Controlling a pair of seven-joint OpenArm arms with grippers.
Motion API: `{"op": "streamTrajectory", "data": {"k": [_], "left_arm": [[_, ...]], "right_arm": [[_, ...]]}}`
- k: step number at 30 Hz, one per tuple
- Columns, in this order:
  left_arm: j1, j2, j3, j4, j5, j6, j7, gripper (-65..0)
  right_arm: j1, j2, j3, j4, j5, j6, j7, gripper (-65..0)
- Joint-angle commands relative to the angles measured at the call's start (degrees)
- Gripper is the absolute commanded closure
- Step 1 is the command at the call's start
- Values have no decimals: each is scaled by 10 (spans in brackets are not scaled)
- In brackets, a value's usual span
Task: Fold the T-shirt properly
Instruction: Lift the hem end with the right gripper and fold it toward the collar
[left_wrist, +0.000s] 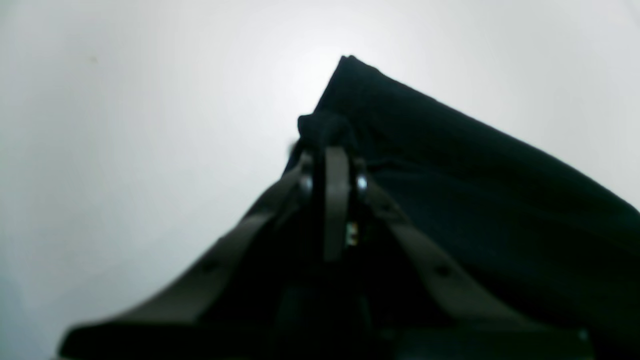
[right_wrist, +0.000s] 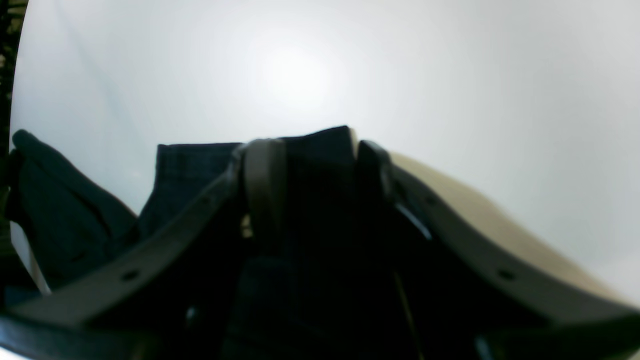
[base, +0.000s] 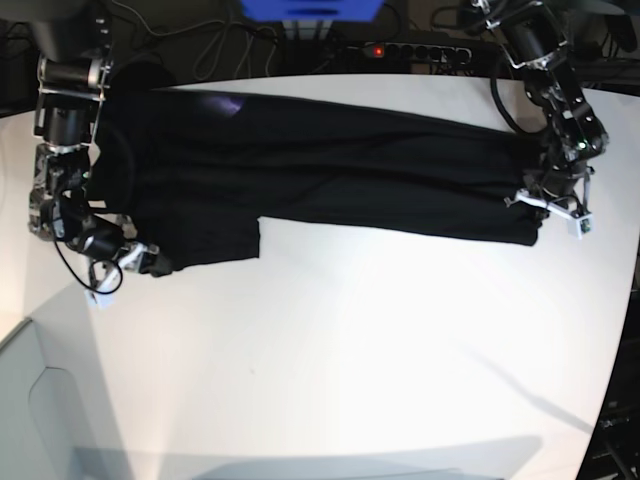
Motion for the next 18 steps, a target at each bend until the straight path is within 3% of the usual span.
{"op": "streamTrajectory", "data": {"k": [1, 5, 12, 18], "left_arm": [[-4, -8, -4, 8, -5, 2, -13, -1], [-4, -8, -4, 8, -5, 2, -13, -1], [-5, -8, -4, 8, -5, 2, -13, -1], [-5, -8, -3, 8, -5, 2, -13, -1]], "right_arm": [[2, 5, -4, 1, -21, -1, -23, -241], [2, 5, -4, 1, -21, -1, -23, -217], [3, 5, -6, 1, -21, -1, -23, -2], [8, 6, -5, 8, -21, -1, -26, 0]]}}
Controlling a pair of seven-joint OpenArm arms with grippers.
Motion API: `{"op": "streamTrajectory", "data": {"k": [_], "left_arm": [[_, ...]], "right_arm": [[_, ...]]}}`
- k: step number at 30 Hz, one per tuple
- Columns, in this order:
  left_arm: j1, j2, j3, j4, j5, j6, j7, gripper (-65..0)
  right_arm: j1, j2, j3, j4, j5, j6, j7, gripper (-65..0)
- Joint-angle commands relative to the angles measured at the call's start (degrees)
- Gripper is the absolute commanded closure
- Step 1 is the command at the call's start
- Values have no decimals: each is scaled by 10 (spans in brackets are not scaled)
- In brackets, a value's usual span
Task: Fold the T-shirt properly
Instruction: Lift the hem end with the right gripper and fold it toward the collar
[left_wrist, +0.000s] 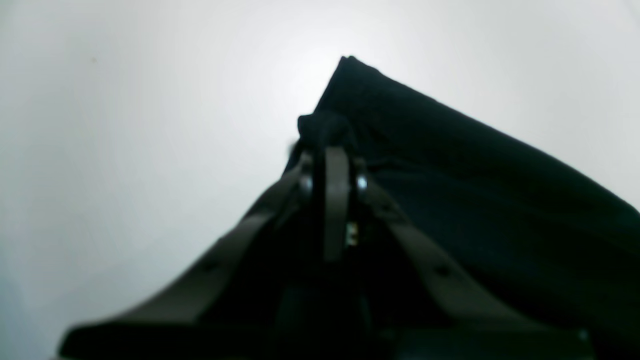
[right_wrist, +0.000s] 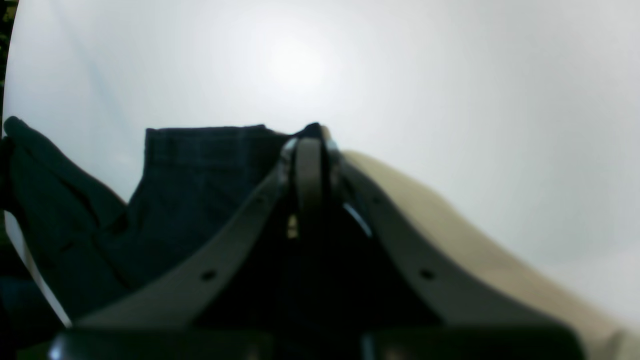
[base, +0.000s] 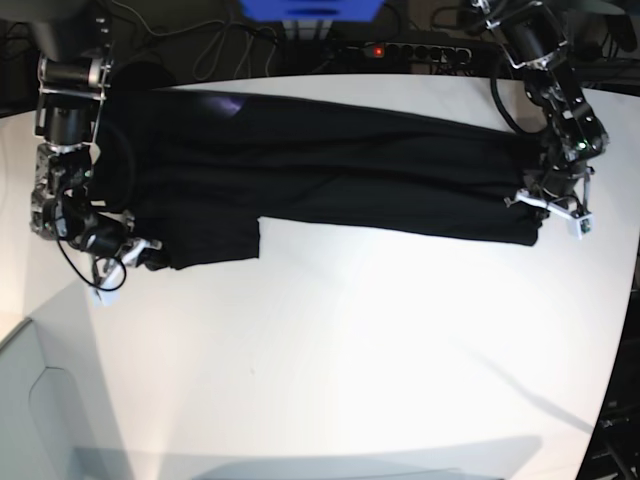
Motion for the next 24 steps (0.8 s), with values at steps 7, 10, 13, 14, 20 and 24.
{"op": "streamTrajectory", "data": {"k": [7, 10, 13, 14, 20, 24], "left_arm": [[-4, -8, -3, 8, -5, 2, -13, -1], [-4, -8, -3, 8, -5, 2, -13, -1], [-4, -5, -3, 8, -5, 2, -13, -1], [-4, -1, -3, 8, -5, 2, -13, -1], [-3, 2, -3, 8, -5, 2, -13, -1], [-3, 3, -3, 8, -5, 2, -13, -1]], "right_arm": [[-28, 9, 5, 171, -13, -3, -54, 0], [-55, 7, 6, 250, -13, -4, -66, 0], [-79, -4, 6, 315, -13, -5, -69, 0], [-85, -6, 6, 336, -13, -5, -69, 0], [-159, -9, 6, 483, -13, -23, -70, 0], [-218, -9, 6, 586, -13, -70, -70, 0]]}}
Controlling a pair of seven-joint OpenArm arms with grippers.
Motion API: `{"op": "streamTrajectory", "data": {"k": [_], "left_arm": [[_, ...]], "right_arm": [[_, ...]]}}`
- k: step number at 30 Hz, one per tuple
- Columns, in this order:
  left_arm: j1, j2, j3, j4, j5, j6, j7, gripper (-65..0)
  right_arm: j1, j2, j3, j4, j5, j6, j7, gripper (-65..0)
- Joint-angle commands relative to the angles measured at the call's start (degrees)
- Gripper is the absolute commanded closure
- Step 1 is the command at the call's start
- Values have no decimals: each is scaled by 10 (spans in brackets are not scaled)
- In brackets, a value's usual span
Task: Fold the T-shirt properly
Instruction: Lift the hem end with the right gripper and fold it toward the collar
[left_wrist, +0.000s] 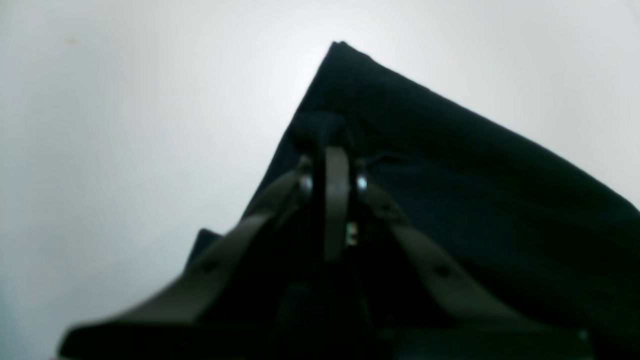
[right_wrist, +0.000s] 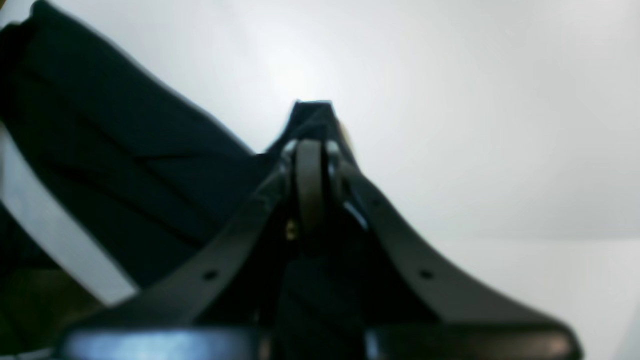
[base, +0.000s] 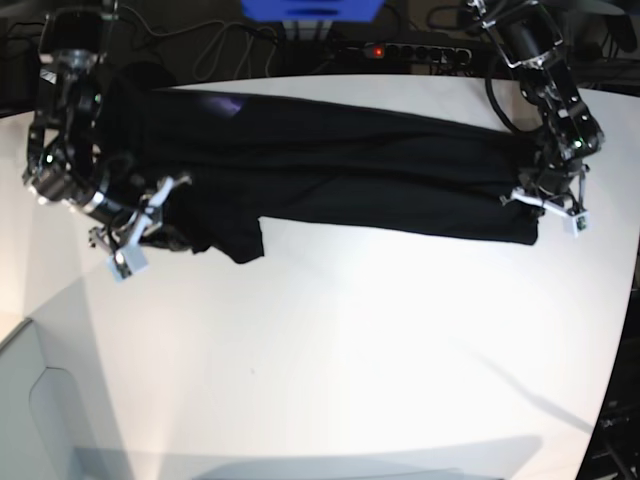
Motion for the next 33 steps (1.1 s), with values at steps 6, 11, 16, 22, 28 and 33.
{"op": "streamTrajectory", "data": {"k": [6, 11, 16, 22, 28, 33], "left_arm": [[-5, -8, -2, 8, -5, 0, -13, -1], [-5, -8, -2, 8, -5, 0, -13, -1], [-7, -8, -2, 8, -5, 0, -13, -1], [-8, -8, 0, 8, -5, 0, -13, -1], [-8, -8, 1, 8, -5, 0, -13, -1], [-6, -8, 0, 8, -5, 0, -13, -1]], "right_arm": [[-58, -14, 7, 47, 14, -8, 15, 0], [-98, -31, 7, 51, 14, -7, 15, 0], [-133, -48, -5, 52, 14, -7, 15, 0], [-166, -51, -4, 52, 32, -7, 15, 0], [-202, -46, -3, 52, 128, -7, 15, 0], [-226, -48, -8, 52, 167, -7, 14, 0]]}}
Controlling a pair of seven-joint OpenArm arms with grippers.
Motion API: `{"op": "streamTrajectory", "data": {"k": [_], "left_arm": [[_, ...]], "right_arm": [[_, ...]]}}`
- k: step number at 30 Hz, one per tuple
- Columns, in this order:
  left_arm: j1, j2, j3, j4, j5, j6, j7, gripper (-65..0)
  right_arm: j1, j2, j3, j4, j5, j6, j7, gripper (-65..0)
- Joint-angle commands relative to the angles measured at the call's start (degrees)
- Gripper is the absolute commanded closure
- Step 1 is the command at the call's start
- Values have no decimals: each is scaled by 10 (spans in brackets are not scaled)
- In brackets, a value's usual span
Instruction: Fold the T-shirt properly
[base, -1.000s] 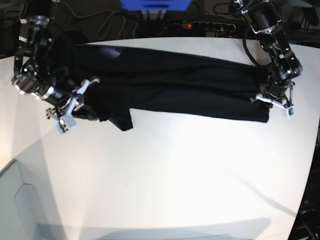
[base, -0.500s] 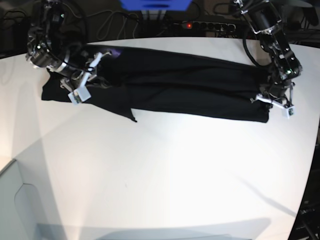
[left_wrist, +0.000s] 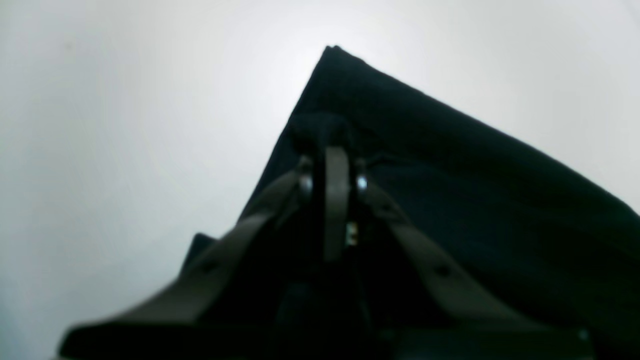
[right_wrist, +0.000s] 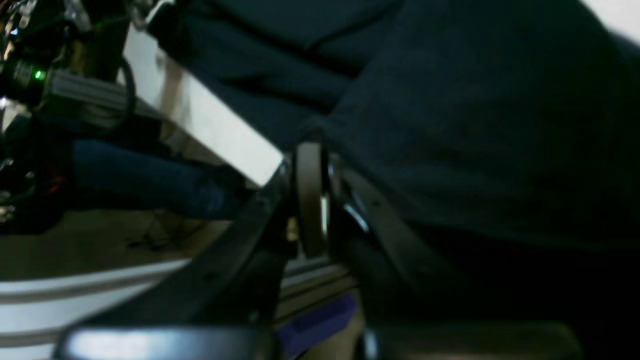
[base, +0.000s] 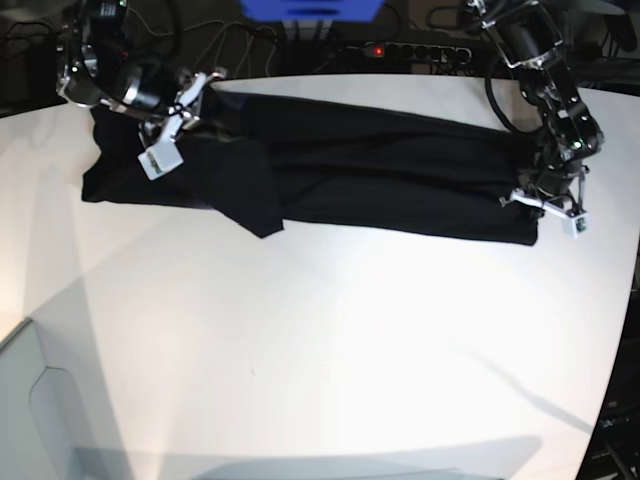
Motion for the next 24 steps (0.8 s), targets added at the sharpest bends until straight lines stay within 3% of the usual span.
{"op": "streamTrajectory", "data": {"k": [1, 21, 24], "left_arm": [[-5, -8, -2, 8, -5, 0, -13, -1], [-3, 4, -4, 8, -5, 0, -13, -1], [-3, 4, -4, 8, -5, 0, -13, -1]], "right_arm": [[-6, 1, 1, 10, 19, -5, 12, 0], [-31, 1, -19, 5, 18, -5, 12, 0], [-31, 1, -17, 5, 18, -7, 12, -77]]}}
